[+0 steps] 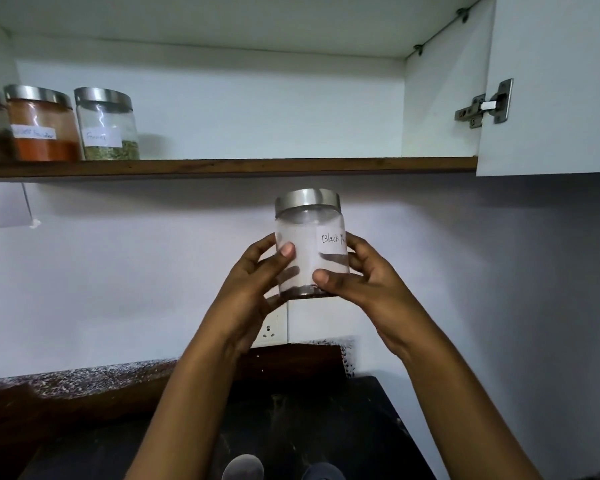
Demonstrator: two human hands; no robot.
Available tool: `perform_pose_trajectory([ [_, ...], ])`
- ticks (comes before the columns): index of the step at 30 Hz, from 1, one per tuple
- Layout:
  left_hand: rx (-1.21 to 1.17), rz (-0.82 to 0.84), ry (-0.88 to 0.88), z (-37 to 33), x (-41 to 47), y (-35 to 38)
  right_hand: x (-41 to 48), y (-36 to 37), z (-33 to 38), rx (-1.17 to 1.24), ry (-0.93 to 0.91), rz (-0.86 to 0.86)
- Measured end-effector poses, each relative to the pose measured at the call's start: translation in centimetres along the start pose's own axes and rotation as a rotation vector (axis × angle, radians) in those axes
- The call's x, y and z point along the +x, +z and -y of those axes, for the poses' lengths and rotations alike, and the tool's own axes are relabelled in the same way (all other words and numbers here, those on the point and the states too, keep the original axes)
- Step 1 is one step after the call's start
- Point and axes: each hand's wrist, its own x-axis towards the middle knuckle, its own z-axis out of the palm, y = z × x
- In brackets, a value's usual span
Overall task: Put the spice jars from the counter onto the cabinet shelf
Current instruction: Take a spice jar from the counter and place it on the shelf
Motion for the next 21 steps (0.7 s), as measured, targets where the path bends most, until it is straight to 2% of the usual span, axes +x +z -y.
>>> perform_pose_trajectory([
  [3,0.095,-0.056,0.069,0.5,-0.3,0.8,-0.3,-0.1,0.1,-0.131,-0.039,-0.079],
  [6,0.056,-0.028,0.091,0.6,-0.2,0.9,-0.6,-0.3,0.4,-0.188,-0.059,-0.067],
  [12,-0.069,0.031,0.074,1.1,0.0,1.0,-0.9,-2.1,0.4,0.055,0.012,0.035],
  [14,-0.062,0.018,0.078,1.3,-0.2,1.5,-0.9,-2.4,0.2,0.062,0.021,0.038],
  [18,0.099,-0.050,0.187,1.3,-1.0,2.3,-1.0,-2.5,0.1,0.001,0.009,-0.060],
  [21,0.201,-0.020,0.258,1.4,-1.8,2.7,-1.2,-2.4,0.1,-0.041,-0.017,-0.088],
])
